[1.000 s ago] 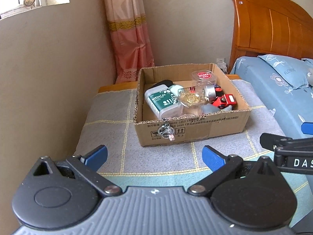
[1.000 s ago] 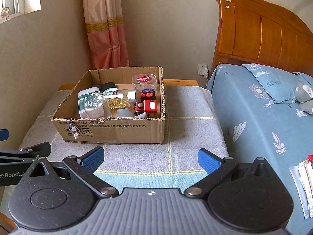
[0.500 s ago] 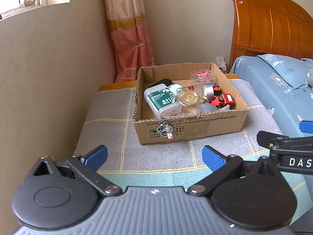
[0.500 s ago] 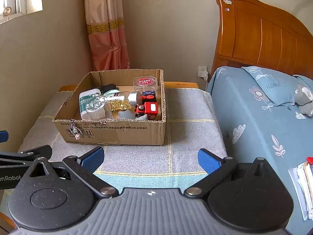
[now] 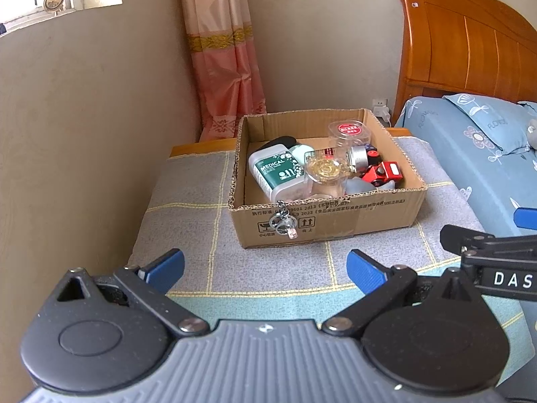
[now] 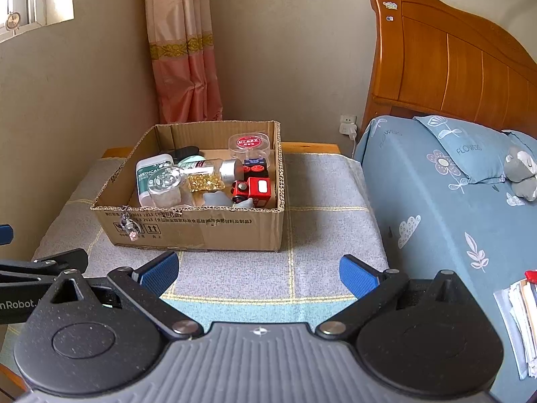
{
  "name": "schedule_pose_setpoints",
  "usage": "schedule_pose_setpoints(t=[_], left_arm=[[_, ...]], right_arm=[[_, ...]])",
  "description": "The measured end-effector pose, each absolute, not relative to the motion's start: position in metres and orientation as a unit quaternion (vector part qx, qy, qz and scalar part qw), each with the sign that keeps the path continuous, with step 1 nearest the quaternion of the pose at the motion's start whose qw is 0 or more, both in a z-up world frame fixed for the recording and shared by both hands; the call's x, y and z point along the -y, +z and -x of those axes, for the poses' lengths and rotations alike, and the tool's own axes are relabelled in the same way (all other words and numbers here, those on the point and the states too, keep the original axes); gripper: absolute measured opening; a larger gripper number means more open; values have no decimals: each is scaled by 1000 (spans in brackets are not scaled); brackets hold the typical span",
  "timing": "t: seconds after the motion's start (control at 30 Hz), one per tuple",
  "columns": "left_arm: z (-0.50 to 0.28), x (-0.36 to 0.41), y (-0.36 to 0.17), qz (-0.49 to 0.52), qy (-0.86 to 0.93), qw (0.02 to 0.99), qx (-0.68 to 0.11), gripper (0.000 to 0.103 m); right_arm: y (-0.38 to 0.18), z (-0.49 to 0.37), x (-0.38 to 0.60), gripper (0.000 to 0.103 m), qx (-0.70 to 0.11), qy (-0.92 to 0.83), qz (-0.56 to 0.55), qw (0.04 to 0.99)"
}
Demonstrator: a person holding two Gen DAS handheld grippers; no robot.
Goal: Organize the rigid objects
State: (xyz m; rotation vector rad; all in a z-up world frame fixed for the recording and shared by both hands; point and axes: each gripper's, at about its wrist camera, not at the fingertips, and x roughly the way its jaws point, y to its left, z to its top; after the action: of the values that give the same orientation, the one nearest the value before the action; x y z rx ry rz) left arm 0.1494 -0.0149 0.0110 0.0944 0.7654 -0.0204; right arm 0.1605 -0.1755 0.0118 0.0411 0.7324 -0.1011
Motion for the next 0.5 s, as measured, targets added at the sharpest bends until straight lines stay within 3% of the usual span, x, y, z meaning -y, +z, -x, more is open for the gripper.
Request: schedule_pose_setpoints(t=[0.5], left_arm=[[-149,17,12,-46,-11,926,-375,102]], right_arm=[[15,-159,178,103,-354,-51,-20,934]])
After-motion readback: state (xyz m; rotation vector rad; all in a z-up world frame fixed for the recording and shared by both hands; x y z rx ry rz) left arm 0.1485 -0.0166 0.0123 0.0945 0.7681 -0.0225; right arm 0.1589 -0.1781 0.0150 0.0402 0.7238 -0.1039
